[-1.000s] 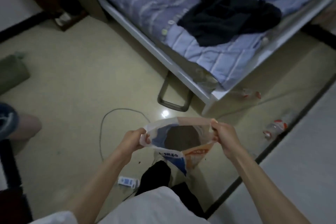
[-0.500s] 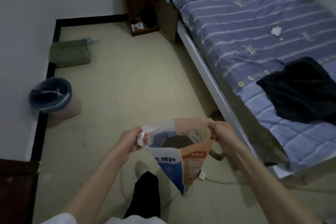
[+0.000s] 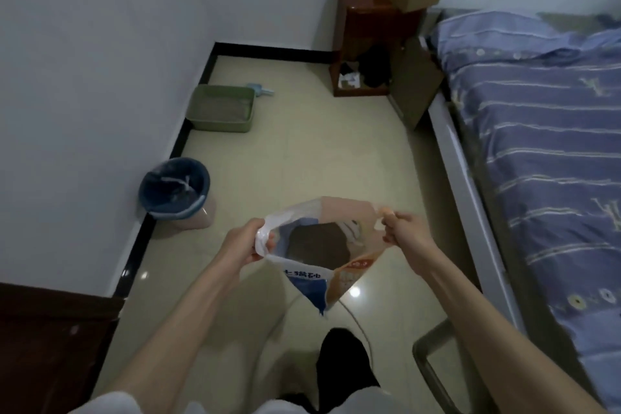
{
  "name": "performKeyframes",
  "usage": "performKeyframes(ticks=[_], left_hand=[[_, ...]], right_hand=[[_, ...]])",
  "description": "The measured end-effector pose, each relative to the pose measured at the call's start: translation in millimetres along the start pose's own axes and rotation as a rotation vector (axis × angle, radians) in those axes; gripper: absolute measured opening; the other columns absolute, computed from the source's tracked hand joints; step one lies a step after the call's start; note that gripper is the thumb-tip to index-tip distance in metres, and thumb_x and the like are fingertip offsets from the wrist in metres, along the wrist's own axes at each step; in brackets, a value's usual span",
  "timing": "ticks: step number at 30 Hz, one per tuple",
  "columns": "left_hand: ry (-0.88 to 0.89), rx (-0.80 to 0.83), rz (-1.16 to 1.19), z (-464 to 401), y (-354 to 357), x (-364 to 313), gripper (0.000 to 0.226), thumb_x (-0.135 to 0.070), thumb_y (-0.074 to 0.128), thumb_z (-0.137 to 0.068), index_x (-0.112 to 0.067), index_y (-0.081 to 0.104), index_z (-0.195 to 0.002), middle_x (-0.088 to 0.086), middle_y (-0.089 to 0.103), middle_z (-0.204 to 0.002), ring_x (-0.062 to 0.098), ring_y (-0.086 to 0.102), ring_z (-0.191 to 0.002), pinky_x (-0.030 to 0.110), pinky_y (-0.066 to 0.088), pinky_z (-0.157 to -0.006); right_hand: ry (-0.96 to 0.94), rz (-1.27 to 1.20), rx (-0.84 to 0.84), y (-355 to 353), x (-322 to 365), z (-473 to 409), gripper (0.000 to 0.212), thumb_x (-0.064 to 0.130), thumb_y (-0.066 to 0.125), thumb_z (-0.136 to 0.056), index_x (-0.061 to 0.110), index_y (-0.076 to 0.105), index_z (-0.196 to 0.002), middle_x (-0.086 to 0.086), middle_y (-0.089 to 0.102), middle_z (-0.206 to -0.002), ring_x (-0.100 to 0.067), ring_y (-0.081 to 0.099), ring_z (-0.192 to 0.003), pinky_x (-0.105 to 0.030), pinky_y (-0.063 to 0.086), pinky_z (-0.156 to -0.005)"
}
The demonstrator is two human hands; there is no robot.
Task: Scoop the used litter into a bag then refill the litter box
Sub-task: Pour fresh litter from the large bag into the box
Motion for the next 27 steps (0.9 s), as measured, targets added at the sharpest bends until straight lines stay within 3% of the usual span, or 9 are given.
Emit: performKeyframes(ticks=[4,12,17,19,23,27], left_hand=[[0.03,-0.067,0.033,-63,-5,-74,0.022,-0.021,0.047,-0.092,-0.007,0.064,-0.096,0.01,0.066,-0.082,0.019,0.062,-0.075,0.029,0.051,-0.07],[-0.152,-0.205,0.228,-200,7,-175,0.024,-0.023,0.043,-0.096,-0.007,0.058,-0.086,0.007,0.061,-0.067,0.011,0.059,-0.05,0.017,0.046,-0.046],[-0.212,-0.247,0.269,-273,16,-222,0.019,-0.015,0.045,-0.097,-0.007,0.056,-0.083,0.013,0.058,-0.089,0.013,0.061,-0.064,0.022,0.05,-0.061],[-0.255,-0.25,0.348,-299,21,-247,0.02,-0.014,0.041,-0.098,-0.003,0.056,-0.091,0.015,0.055,-0.094,0.016,0.06,-0.07,0.023,0.049,-0.07],[-0.239,-0.313,0.377,-362,8,-300,0.035,-0.016,0.048,-0.094,0.006,0.053,-0.12,0.017,0.06,-0.096,0.02,0.056,-0.07,0.026,0.046,-0.061],[-0.266,-0.298,0.412,-436,-4,-343,0.033,-0.017,0.049,-0.093,0.003,0.053,-0.119,0.014,0.062,-0.095,0.019,0.057,-0.07,0.023,0.049,-0.053]], right_hand=[[-0.085,0.06,0.1,41,82,-88,0.033,0.019,0.047,-0.096,0.01,0.055,-0.066,0.0,0.046,-0.063,-0.016,0.043,-0.058,-0.027,0.039,-0.058],[-0.036,0.159,0.337,111,188,-274,0.031,0.019,0.045,-0.097,0.01,0.055,-0.069,-0.002,0.047,-0.064,-0.015,0.042,-0.059,-0.025,0.037,-0.056],[-0.044,0.247,0.407,137,254,-362,0.031,0.024,0.045,-0.098,0.009,0.058,-0.075,-0.002,0.048,-0.066,-0.014,0.043,-0.062,-0.027,0.039,-0.064],[-0.066,0.264,0.418,148,282,-395,0.03,0.023,0.044,-0.098,0.009,0.058,-0.075,-0.002,0.048,-0.066,-0.014,0.043,-0.062,-0.028,0.038,-0.065],[-0.097,0.279,0.421,175,337,-467,0.029,0.019,0.044,-0.098,0.011,0.058,-0.073,-0.002,0.048,-0.065,-0.015,0.042,-0.062,-0.03,0.039,-0.066],[-0.116,0.333,0.426,211,381,-537,0.028,0.019,0.043,-0.098,0.008,0.061,-0.079,-0.004,0.05,-0.068,-0.015,0.044,-0.065,-0.033,0.04,-0.071]])
Point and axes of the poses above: each hand's wrist, its own z-axis away from the middle knuckle, its own y-axis out of the palm, x = y × z, the point moved 6 cm from there along -z, towards the middle knuckle
